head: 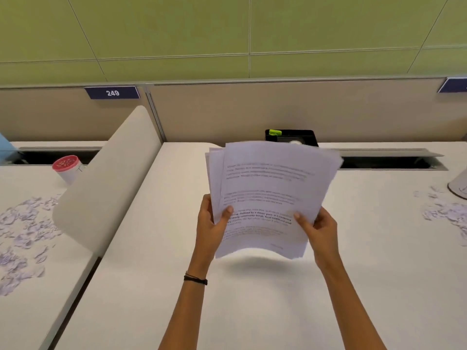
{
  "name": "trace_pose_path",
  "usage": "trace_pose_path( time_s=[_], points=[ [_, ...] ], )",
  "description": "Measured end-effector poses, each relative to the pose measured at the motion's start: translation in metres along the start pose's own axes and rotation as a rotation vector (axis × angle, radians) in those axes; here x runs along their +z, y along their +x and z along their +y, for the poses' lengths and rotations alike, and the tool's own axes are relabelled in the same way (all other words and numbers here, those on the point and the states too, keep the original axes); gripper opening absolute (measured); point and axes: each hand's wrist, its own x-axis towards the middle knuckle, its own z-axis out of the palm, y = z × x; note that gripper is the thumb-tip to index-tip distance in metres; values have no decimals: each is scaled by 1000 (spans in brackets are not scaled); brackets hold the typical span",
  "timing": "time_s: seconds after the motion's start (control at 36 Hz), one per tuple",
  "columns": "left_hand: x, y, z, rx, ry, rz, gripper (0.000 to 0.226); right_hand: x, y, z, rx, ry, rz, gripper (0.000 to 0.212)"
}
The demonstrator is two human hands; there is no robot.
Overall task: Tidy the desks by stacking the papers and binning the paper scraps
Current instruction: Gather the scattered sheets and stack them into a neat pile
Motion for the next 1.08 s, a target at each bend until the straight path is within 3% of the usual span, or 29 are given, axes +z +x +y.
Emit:
trace_pose_path(
  time_s=[0.17,0.33,0.42,0.53,0.64,0.89,1.08],
  points=[
    [15,-1,-7,-55,21,13,44,-5,-3,-4,2,-136,-24,28],
    [31,-4,3,-78,-10,51,19,1,-1,-9,-2,-153,-2,22],
    [40,-3,19,-91,-94,124,16,3,4,-19,-32,-155,0,16],
    [48,-3,39,19,-104,218,14,5,7,-40,-130,-164,-15,15],
    [54,-11,40,45,-131,231,15,1,3,-47,-173,-179,-33,14],
    [46,-23,-6,-156,-51,42,28,-17,-5,-6,95,-130,-51,26],
    [59,-20,1,-122,-123,73,25,-6,-3,-14,85,-63,36,17]
  ],
)
